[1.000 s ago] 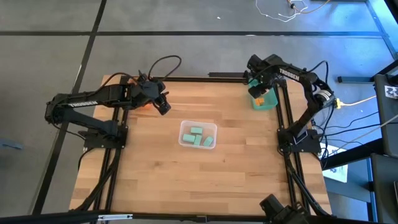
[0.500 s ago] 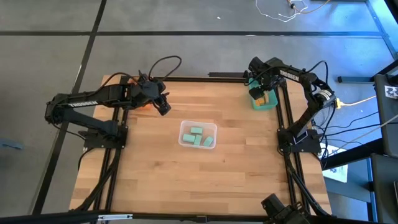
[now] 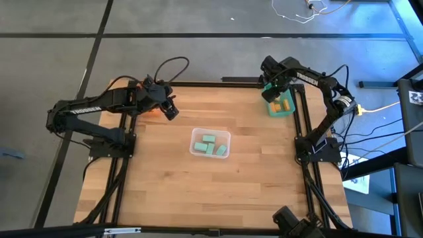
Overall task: Sort & place blocks by color
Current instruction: Return to Home Position
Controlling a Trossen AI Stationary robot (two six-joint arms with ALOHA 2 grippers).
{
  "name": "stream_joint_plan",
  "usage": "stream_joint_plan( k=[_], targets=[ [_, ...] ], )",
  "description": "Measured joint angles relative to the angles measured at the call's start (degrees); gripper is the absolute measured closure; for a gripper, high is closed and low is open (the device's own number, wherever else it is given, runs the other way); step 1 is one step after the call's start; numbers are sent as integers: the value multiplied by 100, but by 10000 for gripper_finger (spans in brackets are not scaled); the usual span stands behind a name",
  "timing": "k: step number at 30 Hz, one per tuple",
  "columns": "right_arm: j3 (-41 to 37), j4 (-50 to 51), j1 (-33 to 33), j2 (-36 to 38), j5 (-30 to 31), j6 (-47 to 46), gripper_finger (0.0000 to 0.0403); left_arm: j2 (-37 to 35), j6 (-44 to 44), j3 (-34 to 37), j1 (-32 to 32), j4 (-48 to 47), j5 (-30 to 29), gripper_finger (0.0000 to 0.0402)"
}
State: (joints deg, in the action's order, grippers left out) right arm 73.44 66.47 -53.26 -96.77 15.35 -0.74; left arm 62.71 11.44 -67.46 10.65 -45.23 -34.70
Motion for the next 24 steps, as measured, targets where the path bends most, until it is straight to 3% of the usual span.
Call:
stream_joint_plan(
  k=[7,12,19,24],
  targets=[
    [635,439,146,0,-47,126,369,-235,-2,-1,173,-379,225,388],
    [948,669,147,0,-404,303,390,-397,15,-8,173,-751,244,389],
    [1384,764,338,114,-2087,590,391,-919,-159,13,171,-1408,1083,388],
    [1707,741,659,723,-3187,1020,391,-1654,-260,1,169,-1371,1730,398]
  ],
)
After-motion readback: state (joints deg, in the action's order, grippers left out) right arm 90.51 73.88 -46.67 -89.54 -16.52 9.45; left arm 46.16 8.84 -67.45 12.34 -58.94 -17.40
